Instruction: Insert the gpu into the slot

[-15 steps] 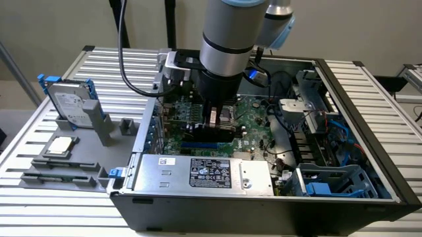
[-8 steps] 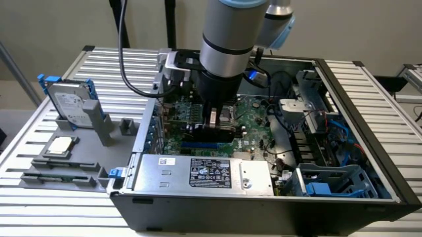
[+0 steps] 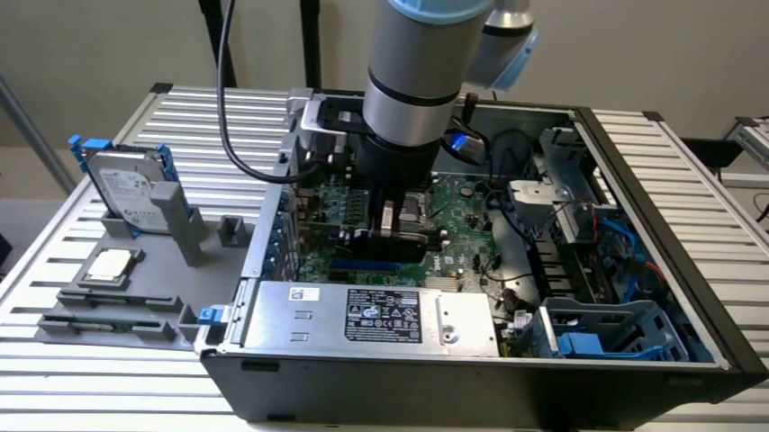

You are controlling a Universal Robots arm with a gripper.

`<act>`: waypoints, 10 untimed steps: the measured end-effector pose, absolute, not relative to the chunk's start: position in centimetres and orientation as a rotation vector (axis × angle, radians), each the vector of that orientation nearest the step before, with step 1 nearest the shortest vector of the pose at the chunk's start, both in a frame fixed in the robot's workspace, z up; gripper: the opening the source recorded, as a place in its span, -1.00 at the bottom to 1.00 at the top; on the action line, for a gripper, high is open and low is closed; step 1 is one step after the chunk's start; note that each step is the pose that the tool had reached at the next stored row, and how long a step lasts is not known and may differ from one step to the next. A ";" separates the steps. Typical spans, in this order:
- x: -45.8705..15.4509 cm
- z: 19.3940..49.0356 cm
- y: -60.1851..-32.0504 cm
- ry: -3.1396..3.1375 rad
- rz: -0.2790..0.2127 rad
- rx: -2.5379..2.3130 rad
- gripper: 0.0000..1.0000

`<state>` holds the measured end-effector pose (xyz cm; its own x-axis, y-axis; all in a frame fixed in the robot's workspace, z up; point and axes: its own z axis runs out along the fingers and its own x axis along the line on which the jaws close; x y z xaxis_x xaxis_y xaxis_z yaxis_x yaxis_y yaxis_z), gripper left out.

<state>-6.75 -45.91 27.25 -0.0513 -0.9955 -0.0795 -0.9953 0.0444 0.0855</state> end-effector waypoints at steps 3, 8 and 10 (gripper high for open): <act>-6.8 27.1 -45.9 -2.268 -0.183 2.163 -0.47; -6.9 27.0 -45.9 -2.261 -0.180 2.166 -0.47; -6.9 26.9 -45.9 -2.259 -0.179 2.167 -0.47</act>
<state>-6.91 -45.91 26.94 -0.0448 -0.9962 -0.0742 -0.9955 0.0384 0.0867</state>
